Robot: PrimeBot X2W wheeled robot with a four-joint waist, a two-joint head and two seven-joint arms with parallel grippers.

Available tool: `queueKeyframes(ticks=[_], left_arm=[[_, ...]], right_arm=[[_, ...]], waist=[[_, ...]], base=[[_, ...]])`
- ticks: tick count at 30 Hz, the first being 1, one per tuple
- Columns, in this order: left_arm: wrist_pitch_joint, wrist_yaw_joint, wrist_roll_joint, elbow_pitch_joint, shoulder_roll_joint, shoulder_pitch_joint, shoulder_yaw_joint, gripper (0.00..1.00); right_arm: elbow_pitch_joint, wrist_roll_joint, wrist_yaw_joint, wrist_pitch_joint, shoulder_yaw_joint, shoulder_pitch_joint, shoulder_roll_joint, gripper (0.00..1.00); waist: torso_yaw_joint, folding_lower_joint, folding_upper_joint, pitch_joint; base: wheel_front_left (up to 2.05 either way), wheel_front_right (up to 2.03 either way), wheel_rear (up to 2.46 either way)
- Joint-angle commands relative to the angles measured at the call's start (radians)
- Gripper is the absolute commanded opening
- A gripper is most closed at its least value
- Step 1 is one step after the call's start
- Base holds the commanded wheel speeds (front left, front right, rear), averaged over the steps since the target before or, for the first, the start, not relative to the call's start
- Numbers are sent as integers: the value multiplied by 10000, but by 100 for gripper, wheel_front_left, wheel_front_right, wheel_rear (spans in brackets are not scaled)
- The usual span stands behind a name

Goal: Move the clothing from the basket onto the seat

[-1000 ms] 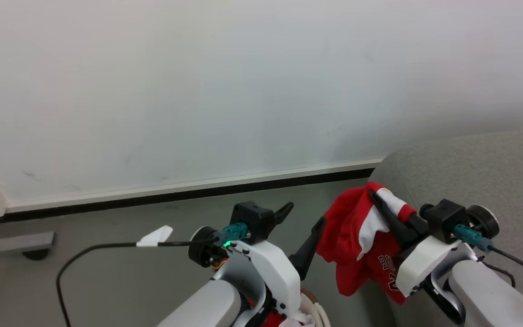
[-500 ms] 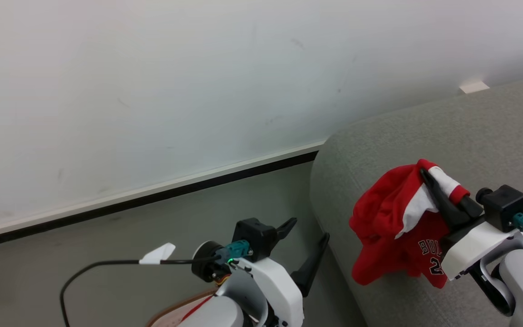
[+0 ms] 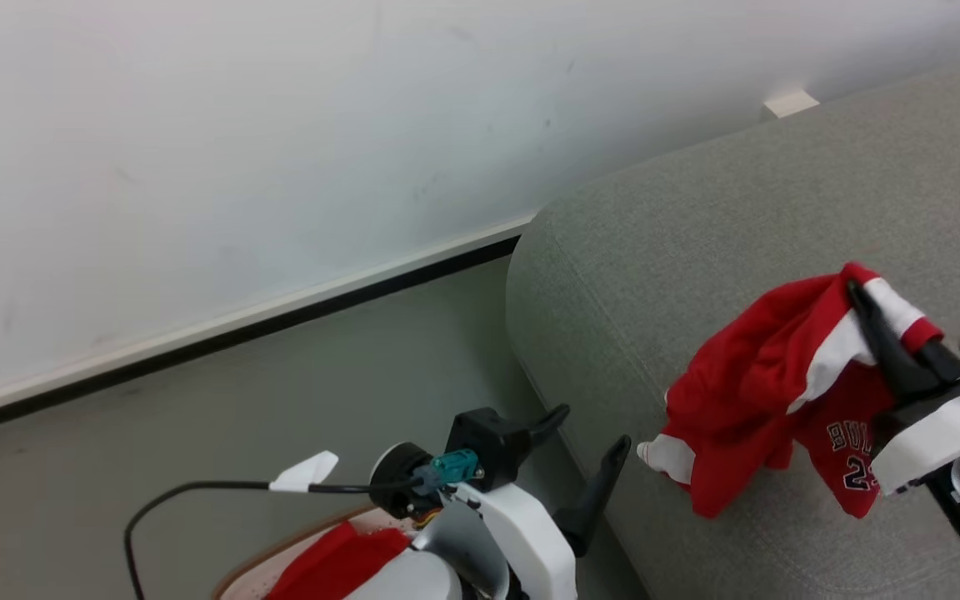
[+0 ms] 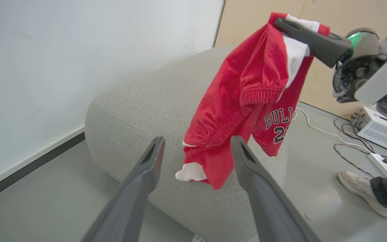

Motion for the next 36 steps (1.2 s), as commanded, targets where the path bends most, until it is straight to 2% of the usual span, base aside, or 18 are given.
queueKeyframes(ticks=[1, 7, 12, 18, 22, 26, 31, 32, 34, 35, 36], left_arm=[[54, 15, 87, -79, 73, -166, 10, 100], [442, -123, 448, -665, 387, -933, -61, 100], [574, -287, 862, -1199, 772, -1866, 89, 100], [703, -481, 1198, -1639, 1074, -2890, 314, 100], [689, -411, 1288, -1894, 1163, -3356, 579, 100], [615, -316, 1274, -2009, 1346, -3421, 795, 100], [406, -193, 1105, -1902, 1598, -3074, 972, 100], [362, -158, 1036, -1860, 1652, -2977, 1041, 100], [263, -123, 972, -1786, 1810, -2785, 1131, 100], [220, -91, 937, -1744, 1895, -2700, 1172, 100], [194, -52, 896, -1715, 1983, -2609, 1234, 100]], right_arm=[[-99, -19, -25, 30, -298, 47, 83, 0], [-270, -340, -25, 500, -2218, -574, 666, 0], [-70, -817, -23, 1135, -3925, -1953, 1200, 0], [275, -1594, -25, 1875, -5794, -4214, 866, 0], [737, -1940, -25, 2365, -6916, -5445, 344, 0], [1660, -2455, -25, 2410, -7908, -5873, 57, 0], [3287, -2808, -25, 1807, -8866, -5238, 779, 0], [3632, -2828, -25, 1593, -9001, -5084, 944, 10], [4264, -2774, -25, 1195, -9159, -4772, 1225, 45], [4535, -2708, -25, 983, -9192, -4622, 1380, 96], [4769, -2741, -25, 808, -9129, -4446, 1470, 100]], waist=[[16, 0, 0, 401], [539, 0, 0, 2215], [1136, 0, 0, 3916], [1795, 0, 0, 5422], [2166, 0, 0, 6150], [2410, 0, 0, 6597], [2433, 0, 0, 6584], [2393, 0, 0, 6513], [2307, 0, 0, 6319], [2250, 0, 0, 6214], [2185, 0, 0, 6107]], base=[[0, 0, 0], [0, 0, 0], [0, 0, 0], [0, 0, 0], [0, 0, 0], [0, 0, 0], [0, 0, 0], [0, 0, 0], [0, 0, 0], [0, 0, 0], [0, 0, 0]])
